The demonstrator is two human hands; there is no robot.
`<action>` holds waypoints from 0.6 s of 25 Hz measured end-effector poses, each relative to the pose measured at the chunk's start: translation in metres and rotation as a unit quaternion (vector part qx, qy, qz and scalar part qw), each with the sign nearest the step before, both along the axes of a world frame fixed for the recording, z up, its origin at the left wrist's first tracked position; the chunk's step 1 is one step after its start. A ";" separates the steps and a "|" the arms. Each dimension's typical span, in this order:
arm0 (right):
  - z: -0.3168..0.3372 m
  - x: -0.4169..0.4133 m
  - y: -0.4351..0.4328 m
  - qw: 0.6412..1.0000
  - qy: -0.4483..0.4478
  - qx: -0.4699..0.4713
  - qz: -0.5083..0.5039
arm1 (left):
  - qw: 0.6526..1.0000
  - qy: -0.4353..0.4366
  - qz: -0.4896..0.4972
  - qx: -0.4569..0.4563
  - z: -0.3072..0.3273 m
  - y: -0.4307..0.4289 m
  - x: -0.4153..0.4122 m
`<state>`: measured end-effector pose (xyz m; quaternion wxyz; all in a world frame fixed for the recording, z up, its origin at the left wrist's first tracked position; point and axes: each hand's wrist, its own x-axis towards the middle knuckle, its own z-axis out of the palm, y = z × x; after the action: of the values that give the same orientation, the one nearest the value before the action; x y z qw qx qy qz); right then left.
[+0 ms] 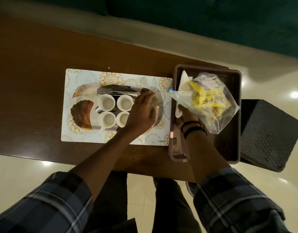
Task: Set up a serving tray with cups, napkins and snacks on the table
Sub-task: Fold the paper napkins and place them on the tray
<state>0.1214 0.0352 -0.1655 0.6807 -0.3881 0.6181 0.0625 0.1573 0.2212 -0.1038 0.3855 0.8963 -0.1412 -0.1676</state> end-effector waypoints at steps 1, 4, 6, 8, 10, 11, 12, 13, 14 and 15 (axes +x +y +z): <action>0.009 0.000 0.000 1.000 0.005 0.014 0.002 | 1.000 0.010 0.009 -0.002 0.003 0.001 -0.003; 0.051 -0.008 0.001 0.995 0.003 0.098 0.009 | 0.999 0.036 0.032 -0.008 0.019 0.004 -0.013; 0.087 -0.020 0.006 0.991 -0.032 0.128 -0.020 | 0.997 0.067 0.037 -0.031 0.039 0.010 -0.022; 0.126 -0.034 0.018 0.987 -0.072 0.140 -0.020 | 0.989 0.124 0.065 -0.054 0.062 0.018 -0.026; 0.172 -0.049 0.031 0.983 -0.118 0.142 0.007 | 0.978 0.170 0.094 -0.077 0.092 0.030 -0.035; 0.192 -0.056 0.039 0.980 -0.139 0.138 0.019 | 0.974 0.181 0.101 -0.088 0.109 0.036 -0.038; 0.212 -0.060 0.048 0.977 -0.165 0.130 0.037 | 0.972 0.186 0.105 -0.102 0.128 0.041 -0.040; 0.233 -0.063 0.056 0.972 -0.195 0.113 0.067 | 0.966 0.200 0.114 -0.115 0.146 0.047 -0.042; 0.253 -0.067 0.066 0.963 -0.231 0.090 0.105 | 0.957 0.218 0.130 -0.138 0.164 0.053 -0.043; 0.269 -0.070 0.075 0.950 -0.269 0.070 0.141 | 0.940 0.250 0.152 -0.175 0.180 0.057 -0.044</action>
<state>0.0517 0.1102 0.1036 0.8314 -0.4254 0.3449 0.0943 0.1129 0.2787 0.0760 0.5796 0.7550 0.0704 -0.2985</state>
